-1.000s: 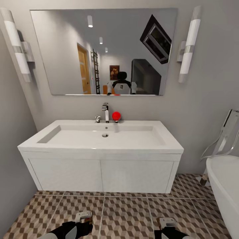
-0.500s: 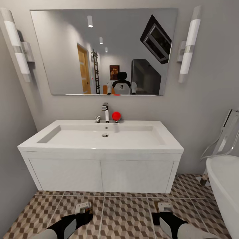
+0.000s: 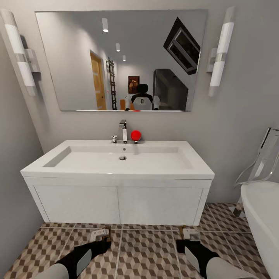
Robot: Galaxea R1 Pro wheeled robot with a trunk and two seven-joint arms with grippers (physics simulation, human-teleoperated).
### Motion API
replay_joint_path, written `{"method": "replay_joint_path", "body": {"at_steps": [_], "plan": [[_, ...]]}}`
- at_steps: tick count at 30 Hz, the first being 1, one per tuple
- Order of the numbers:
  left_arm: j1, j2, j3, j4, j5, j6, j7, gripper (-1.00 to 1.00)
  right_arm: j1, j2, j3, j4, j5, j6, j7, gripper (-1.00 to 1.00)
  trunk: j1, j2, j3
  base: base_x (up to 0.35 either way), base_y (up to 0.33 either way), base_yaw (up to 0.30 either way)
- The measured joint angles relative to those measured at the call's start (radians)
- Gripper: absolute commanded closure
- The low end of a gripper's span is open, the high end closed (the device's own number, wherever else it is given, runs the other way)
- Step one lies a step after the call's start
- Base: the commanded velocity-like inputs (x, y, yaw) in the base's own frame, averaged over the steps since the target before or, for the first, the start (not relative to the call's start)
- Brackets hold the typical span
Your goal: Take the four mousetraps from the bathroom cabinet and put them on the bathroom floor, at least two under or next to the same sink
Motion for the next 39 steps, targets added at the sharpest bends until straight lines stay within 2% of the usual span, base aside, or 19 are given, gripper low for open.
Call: {"method": "replay_joint_path", "body": {"at_steps": [5,8,14,35,37,39], "plan": [[0.000,0.000,-0.002,-0.011,-0.002,0.011,0.005,1.00,0.000,0.000,0.000,-0.028,0.001,0.000,0.000,1.00,0.000,0.000,0.000,0.000,0.000,0.000],[0.000,-0.002,-0.002,-0.012,-0.002,0.014,0.029,1.00,0.000,0.000,0.000,-0.054,0.002,0.000,0.000,1.00,0.000,0.000,0.000,0.000,0.000,0.000],[0.000,-0.003,0.001,-0.012,-0.004,0.014,0.075,1.00,0.000,0.001,0.000,-0.054,0.001,0.000,0.000,1.00,0.023,-0.042,-0.019,0.000,0.000,0.000],[0.000,-0.002,-0.003,-0.014,-0.006,0.014,0.081,1.00,0.000,0.005,0.000,-0.025,-0.002,0.000,-0.009,1.00,0.103,-0.189,-0.085,0.000,0.000,0.000],[0.000,-0.002,-0.004,-0.014,-0.008,0.023,0.082,1.00,0.000,0.006,0.000,-0.022,-0.001,0.001,-0.010,1.00,0.111,-0.203,-0.091,0.000,0.000,0.000],[0.000,-0.003,-0.004,-0.015,-0.024,0.061,0.083,1.00,0.000,0.006,0.000,-0.019,-0.001,0.007,-0.011,1.00,0.119,-0.217,-0.097,0.000,0.000,0.000]]}}
